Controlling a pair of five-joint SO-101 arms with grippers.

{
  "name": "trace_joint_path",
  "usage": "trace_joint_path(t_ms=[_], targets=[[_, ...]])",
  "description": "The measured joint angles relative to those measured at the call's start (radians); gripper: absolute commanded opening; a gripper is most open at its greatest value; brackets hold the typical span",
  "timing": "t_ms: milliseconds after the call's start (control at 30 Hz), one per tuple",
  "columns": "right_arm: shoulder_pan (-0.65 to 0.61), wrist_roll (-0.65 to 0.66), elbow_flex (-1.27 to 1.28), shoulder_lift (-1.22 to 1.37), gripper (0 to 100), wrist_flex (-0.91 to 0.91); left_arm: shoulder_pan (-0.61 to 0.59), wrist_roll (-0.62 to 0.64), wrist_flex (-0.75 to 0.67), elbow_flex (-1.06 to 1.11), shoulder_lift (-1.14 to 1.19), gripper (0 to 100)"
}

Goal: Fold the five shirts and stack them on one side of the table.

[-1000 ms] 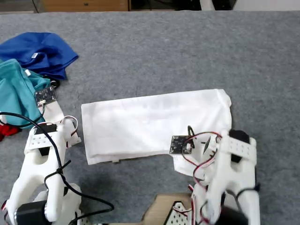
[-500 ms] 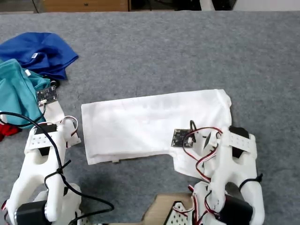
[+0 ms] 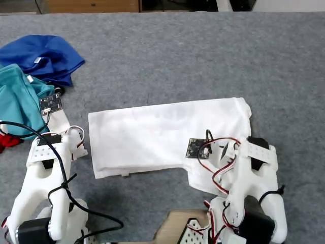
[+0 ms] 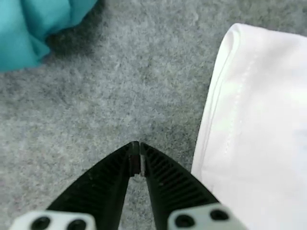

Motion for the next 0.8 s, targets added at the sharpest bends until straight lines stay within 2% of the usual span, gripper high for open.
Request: trace_joint_path(t_ms=[67, 433, 633, 800], targets=[[0.000, 0.000, -0.003, 0.000, 25.7, 0.009, 0.000, 0.000, 0.000, 0.000, 0.000, 2], [0.002, 0.002, 0.040, -0.075, 21.1, 0.026, 0.000, 0.000, 0.000, 0.000, 0.000, 2], [-0.002, 0.002, 0.038, -0.075, 5.8, 0.000, 0.000, 0.000, 0.000, 0.000, 0.000, 2], [-0.008, 0.000, 0.040, -0.072, 0.5, -0.026, 0.000, 0.000, 0.000, 0.000, 0.000, 2]])
